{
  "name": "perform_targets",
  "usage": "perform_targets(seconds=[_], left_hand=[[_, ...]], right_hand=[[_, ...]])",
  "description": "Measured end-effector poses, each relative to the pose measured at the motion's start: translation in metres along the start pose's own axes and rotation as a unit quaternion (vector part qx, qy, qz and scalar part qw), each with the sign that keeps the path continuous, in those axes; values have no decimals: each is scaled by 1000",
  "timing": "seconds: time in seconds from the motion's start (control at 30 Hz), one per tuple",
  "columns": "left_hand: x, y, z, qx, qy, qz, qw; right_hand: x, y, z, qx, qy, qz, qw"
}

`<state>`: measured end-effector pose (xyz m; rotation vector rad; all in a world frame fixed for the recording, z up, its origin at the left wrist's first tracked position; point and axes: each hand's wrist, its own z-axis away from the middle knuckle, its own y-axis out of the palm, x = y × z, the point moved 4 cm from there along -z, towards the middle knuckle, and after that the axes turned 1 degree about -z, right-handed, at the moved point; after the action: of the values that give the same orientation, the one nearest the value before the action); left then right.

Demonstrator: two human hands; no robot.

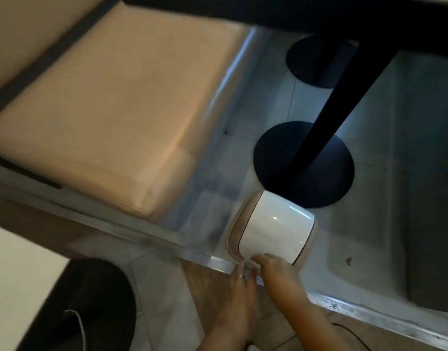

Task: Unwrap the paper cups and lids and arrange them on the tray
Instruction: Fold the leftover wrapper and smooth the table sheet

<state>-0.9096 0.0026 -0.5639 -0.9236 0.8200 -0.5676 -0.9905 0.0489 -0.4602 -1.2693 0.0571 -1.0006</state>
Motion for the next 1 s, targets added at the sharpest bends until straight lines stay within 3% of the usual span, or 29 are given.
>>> perform_targets(seconds=[0.07,0.13,0.17,0.23,0.27,0.33,0.37,0.43,0.53,0.7,0.83,0.9,1.0], left_hand=[[1,-23,14,46,-25,-24,998],[16,-19,9,-53,-110,-85,989],[18,5,16,-69,-60,-124,988],[11,19,26,-20,65,-186,980],[7,-19,38,-7,52,-156,986],[-40,-153,81,24,-25,68,997],[-55,-209,99,-42,-9,160,986],[-65,-265,146,-63,13,225,972],[-48,-310,186,-165,-13,263,950],[1,-379,258,-321,-60,270,906],[49,-408,320,-417,-150,191,876],[81,-404,348,-423,-216,157,866],[123,-386,379,-354,-306,132,874]], right_hand=[[16,-24,12,5,12,-48,999],[40,-55,28,-46,-9,-70,996],[52,-71,34,-62,-15,-74,995],[75,-102,46,-98,-40,-105,989],[83,-115,52,-127,-66,-108,984],[107,-143,65,-165,-114,-104,974],[120,-153,70,-171,-123,-103,972],[145,-173,80,-182,-136,-114,967],[192,-189,92,-194,-202,-100,955],[272,-180,105,-138,-298,-114,938],[325,-154,110,-57,-354,-107,927],[349,-135,110,-18,-372,-91,924],[377,-107,113,42,-367,-62,927]])
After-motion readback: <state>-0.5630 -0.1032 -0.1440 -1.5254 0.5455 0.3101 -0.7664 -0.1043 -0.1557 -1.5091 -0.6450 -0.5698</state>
